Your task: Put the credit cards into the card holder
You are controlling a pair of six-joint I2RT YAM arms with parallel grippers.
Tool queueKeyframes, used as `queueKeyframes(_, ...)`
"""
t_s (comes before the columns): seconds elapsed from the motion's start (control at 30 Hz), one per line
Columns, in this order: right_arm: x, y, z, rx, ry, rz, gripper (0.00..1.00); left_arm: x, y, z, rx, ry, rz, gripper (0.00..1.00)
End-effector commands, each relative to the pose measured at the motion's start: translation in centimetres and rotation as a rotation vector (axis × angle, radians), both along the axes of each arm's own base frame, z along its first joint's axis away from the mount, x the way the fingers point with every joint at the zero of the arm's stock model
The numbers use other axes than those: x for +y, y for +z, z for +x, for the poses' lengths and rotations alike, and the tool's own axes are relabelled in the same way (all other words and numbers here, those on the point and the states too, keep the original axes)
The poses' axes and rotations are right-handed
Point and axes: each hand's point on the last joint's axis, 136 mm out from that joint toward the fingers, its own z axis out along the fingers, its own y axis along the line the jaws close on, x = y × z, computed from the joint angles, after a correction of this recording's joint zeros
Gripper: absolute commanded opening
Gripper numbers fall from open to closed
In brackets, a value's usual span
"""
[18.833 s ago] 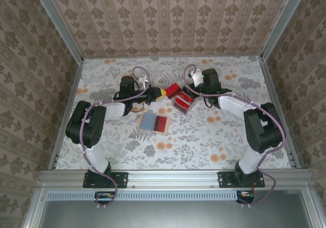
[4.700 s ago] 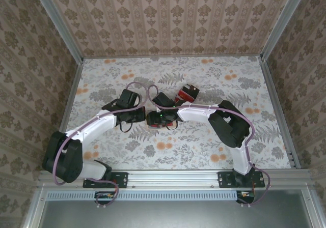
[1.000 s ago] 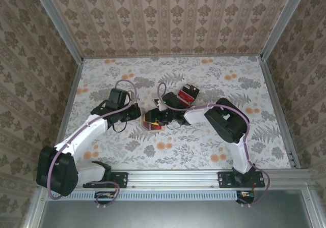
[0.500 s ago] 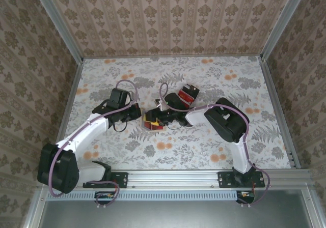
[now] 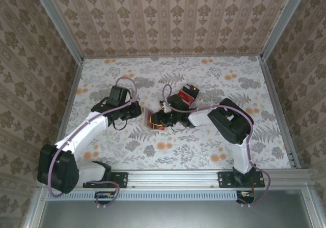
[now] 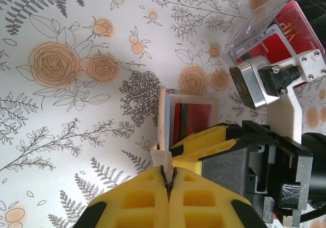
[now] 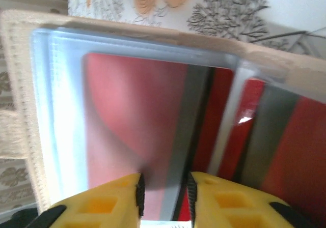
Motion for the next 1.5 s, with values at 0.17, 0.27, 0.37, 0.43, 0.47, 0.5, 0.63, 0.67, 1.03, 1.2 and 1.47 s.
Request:
queueKeyframes(0.17, -3.2, -1.7, -0.1, -0.039, -0.041, -0.224, 0.14, -0.7, 2.6, 0.3, -0.045, -0.006, -0.03, 0.0)
queueKeyframes(0.27, -3.4, -2.5, 0.0, -0.05, -0.039, -0.27, 0.11, -0.8, 3.0, 0.5, -0.053, -0.003, -0.04, 0.0)
queueKeyframes(0.37, -2.9, -3.4, 0.3, -0.034, -0.047, -0.259, 0.09, -1.6, 3.3, 0.3, -0.052, -0.023, -0.048, 0.0)
queueKeyframes(0.43, -2.9, -4.0, 0.6, -0.029, -0.06, -0.267, 0.09, -2.2, 3.4, 0.0, -0.049, -0.038, -0.051, 0.0)
queueKeyframes(0.47, -2.9, -4.3, 0.8, -0.026, -0.07, -0.272, 0.09, -2.4, 3.6, -0.1, -0.05, -0.041, -0.057, 0.0)
queueKeyframes(0.5, -2.9, -4.6, 0.8, -0.023, -0.074, -0.279, 0.09, -2.6, 3.7, -0.2, -0.049, -0.043, -0.063, 0.0)
queueKeyframes(0.63, -2.3, -4.5, 1.1, -0.017, -0.07, -0.243, 0.12, -3.1, 3.8, -0.5, -0.047, -0.051, -0.072, 0.0)
queueKeyframes(0.67, -2.1, -4.3, 1.1, -0.01, -0.065, -0.214, 0.13, -2.9, 3.6, -0.5, -0.047, -0.049, -0.06, 0.0)
queueKeyframes(1.03, -1.8, -2.0, 1.1, -0.007, -0.042, -0.109, 0.2, -0.3, 1.2, -0.8, 0.003, 0.008, -0.003, 0.0)
queueKeyframes(1.2, -2.1, -4.7, 1.3, 0.021, -0.043, -0.169, 0.2, -0.4, 2.7, -1.0, -0.025, 0.005, -0.029, 0.0)
queueKeyframes(1.47, -3.3, -9.0, 0.8, 0.061, -0.057, -0.292, 0.18, -0.7, 3.4, -0.8, -0.026, 0.005, -0.047, 0.0)
